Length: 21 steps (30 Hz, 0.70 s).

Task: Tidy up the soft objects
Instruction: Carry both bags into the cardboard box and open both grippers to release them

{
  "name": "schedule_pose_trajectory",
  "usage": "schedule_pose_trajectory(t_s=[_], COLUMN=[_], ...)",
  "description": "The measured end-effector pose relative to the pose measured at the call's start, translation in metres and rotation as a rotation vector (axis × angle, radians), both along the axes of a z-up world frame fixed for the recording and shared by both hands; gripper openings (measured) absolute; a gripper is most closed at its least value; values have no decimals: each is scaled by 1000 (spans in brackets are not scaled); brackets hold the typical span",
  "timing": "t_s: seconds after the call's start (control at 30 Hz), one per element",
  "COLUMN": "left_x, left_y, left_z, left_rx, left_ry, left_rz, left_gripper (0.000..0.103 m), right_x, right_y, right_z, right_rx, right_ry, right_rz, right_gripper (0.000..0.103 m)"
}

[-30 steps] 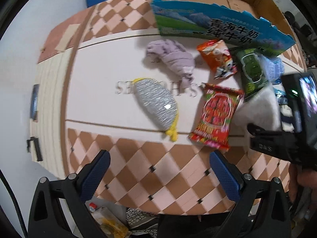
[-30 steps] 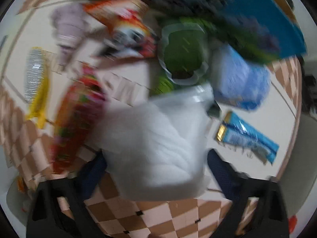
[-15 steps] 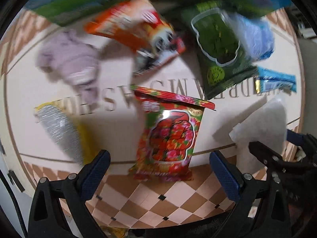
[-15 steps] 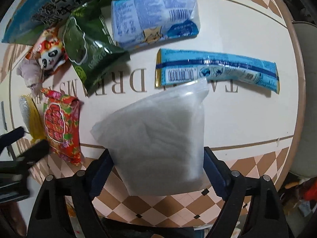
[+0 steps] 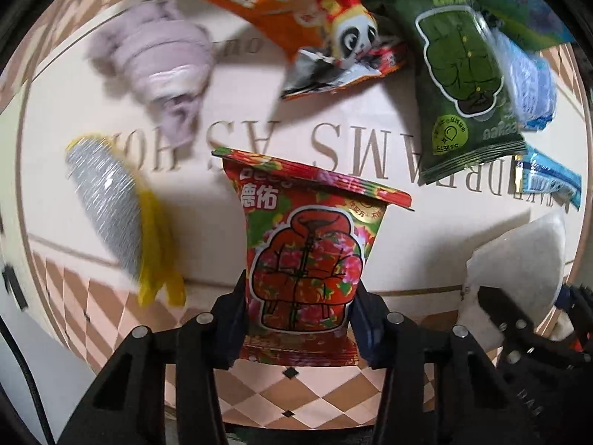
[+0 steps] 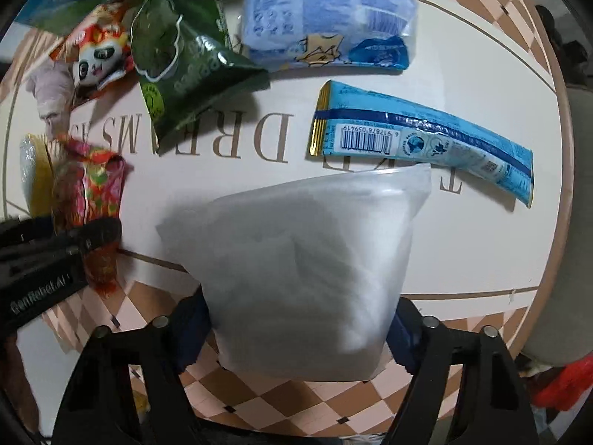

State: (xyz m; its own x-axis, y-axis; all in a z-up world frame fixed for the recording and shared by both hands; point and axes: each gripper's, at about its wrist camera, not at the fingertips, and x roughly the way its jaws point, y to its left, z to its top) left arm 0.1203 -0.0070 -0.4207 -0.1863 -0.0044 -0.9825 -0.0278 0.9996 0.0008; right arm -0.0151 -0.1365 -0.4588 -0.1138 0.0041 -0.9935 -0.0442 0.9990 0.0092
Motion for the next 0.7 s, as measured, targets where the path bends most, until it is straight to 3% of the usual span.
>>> schedule_pose_trajectory(t_s=[0.07,0.2,0.33,0.47,0.53,0.6,0.7], left_x=[-14,-32,-22,18,58,94,156], left_y=[5,14,22,34,38,44,69], left_z=[16,72,142,189,190,181,145], left_rx=[-17,-62,-123,-199,-205,-191,-217], left_ry=[-25,-107,-222,-287,-292,-287,-226], left_rz=[36,74,83,58,57,62,99], left_gripper=[44,44,44,44,44,44,44], right_x=[-4,-12,-10,35,65,101,165], right_y=[-5,-12,-18,-14,-21,-16,0], right_z=[5,32,91,159,200,218,210], right_rx=[41,135,221,298,322,313,291], right_ry=[0,-19,-93,-204,-241,-270,-275], right_rz=[-38,-86,-89,-107,-117,-129,-154], right_gripper=[65,64,64,64,64,64,64])
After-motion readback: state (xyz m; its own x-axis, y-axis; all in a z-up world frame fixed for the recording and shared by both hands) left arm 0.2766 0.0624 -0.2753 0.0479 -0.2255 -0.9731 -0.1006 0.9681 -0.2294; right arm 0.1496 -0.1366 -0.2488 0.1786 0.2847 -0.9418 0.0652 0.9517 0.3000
